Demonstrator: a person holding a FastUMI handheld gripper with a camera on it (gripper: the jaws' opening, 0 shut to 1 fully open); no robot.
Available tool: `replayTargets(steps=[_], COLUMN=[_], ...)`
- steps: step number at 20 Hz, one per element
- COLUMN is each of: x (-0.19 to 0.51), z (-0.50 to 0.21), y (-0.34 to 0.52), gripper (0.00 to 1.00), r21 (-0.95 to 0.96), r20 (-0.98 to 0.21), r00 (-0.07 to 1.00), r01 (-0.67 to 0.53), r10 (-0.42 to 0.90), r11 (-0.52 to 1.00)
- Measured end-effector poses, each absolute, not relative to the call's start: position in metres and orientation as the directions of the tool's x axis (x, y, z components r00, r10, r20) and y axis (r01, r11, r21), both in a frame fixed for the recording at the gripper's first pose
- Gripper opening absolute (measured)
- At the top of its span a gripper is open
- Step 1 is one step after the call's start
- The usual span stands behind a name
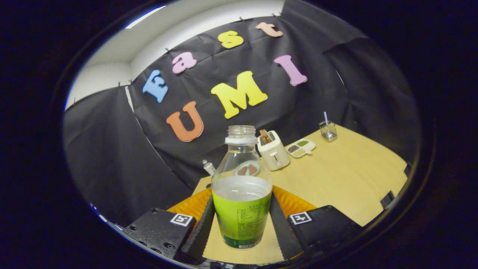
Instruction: Take the bottle from table, then pour the juice into the cup, finally place the bottle on the coaster
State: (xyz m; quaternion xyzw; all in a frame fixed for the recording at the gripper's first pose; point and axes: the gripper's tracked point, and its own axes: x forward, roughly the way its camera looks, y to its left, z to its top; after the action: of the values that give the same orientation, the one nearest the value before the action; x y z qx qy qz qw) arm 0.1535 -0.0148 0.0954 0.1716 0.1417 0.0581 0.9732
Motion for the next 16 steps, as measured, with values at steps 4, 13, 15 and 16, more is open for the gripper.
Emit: replayTargets(steps=[4, 13, 15, 16], x=[0.159, 0.203, 0.220, 0.231], z=[0.098, 0.055, 0.042, 0.035], y=[-0.005, 0.006, 0.012, 0.015], gripper=[0.80, 0.80, 0.80, 0.80], r21=[0.083, -0.058, -0.053, -0.055], r20=[-0.178, -0.086, -0.076, -0.068], r00=[0.981, 0.996, 0.997, 0.998], r01=[-0.063, -0.009, -0.001, 0.000], r10=[0.077, 0.004, -0.003, -0.004], r11=[0.995, 0.998, 0.999, 0.998])
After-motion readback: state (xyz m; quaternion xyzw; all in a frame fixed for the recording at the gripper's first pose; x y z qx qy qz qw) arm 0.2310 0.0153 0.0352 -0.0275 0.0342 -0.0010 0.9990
